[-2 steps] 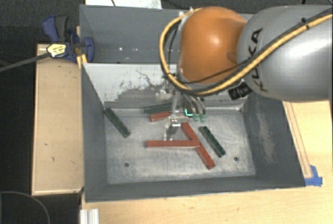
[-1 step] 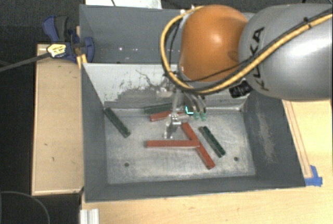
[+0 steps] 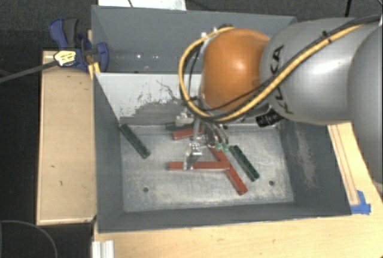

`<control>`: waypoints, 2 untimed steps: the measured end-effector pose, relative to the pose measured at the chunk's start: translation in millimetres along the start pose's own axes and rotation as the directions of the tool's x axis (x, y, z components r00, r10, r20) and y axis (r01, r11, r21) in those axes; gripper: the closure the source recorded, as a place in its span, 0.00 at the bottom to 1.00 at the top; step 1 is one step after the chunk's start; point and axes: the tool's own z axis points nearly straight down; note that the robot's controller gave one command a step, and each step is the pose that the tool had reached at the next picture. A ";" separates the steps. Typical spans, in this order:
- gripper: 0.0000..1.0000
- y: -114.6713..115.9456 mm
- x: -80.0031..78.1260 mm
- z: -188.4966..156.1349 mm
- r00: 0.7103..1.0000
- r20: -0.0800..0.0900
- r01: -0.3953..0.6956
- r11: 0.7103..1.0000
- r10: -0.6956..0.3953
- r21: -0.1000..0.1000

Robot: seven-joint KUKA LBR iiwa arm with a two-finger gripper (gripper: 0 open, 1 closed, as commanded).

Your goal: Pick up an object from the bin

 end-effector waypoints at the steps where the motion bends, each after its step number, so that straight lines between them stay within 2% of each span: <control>1: 1.00 -5.8 19.3 106.9 1.000 -0.003 0.028 1.000 -0.028 0.000; 2: 1.00 -5.7 19.4 106.9 1.000 -0.004 0.023 1.000 -0.023 0.000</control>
Offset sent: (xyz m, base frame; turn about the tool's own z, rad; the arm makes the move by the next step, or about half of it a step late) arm 0.0000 0.0000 0.0000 0.0000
